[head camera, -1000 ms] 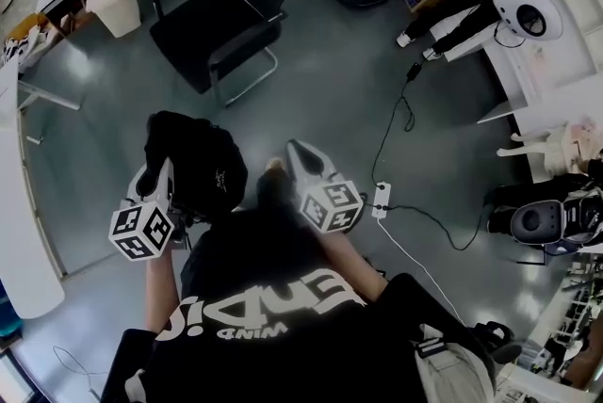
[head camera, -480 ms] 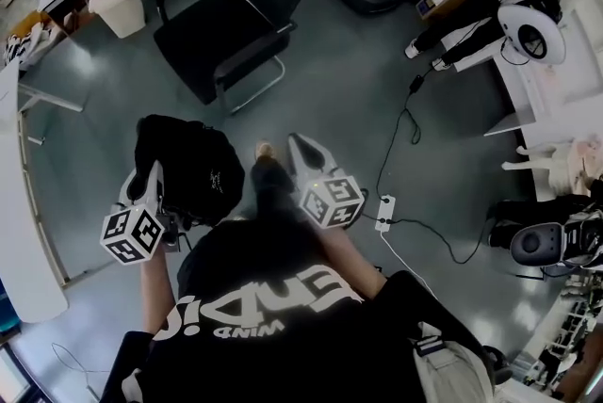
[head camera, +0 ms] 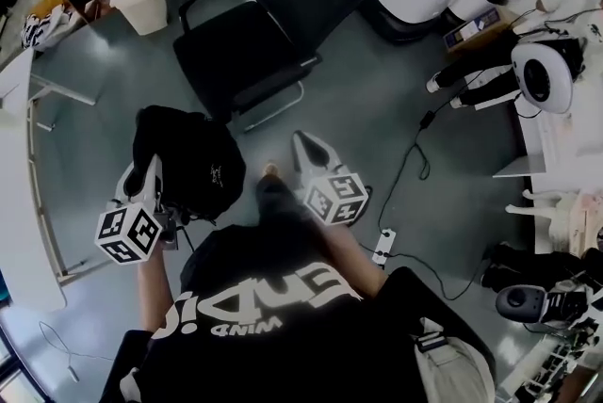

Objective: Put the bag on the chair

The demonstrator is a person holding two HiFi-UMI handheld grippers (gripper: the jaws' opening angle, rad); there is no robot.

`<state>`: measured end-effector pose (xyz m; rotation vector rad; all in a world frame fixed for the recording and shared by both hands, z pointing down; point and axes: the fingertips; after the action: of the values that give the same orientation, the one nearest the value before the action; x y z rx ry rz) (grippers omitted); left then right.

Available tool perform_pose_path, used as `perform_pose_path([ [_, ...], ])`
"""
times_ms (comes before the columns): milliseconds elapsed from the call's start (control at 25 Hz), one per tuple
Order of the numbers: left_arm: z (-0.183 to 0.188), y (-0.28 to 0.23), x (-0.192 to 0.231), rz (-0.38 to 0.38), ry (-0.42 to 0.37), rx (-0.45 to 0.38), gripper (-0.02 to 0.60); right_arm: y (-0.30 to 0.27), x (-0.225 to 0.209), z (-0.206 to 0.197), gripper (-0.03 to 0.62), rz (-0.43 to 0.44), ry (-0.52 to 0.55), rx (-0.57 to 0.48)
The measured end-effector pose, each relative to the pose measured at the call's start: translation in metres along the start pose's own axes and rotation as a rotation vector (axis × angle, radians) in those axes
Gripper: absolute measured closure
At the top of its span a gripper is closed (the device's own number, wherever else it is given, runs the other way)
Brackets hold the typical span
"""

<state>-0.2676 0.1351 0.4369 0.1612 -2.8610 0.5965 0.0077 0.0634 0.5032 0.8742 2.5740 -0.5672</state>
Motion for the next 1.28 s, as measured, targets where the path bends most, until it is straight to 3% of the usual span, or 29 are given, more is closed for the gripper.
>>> perform_pose_path([
  [600, 0.19, -0.122, -0.021, 0.049, -0.088, -0.254, 0.526, -0.097, -0.069, 0.08, 0.592, 0.111, 0.032, 0.047],
  [960, 0.264, -0.198, -0.038, -0.099, -0.154, -0.297, 0.526, -0.134, -0.076, 0.099, 0.592, 0.043, 0.008, 0.012],
  [1280, 0.283, -0.28, -0.057, -0.249, -0.194, -0.249, 0.526, -0.144, -0.097, 0.11, 0.592, -0.072, -0.038, -0.042],
])
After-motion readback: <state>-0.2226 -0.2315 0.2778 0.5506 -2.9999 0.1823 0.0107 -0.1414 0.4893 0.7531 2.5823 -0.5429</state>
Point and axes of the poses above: the fingertips, and each gripper's own axes: y backward along the fingers, x to its left, z out of its top, and after that the axes turned 4 degrees about -y, right-handed
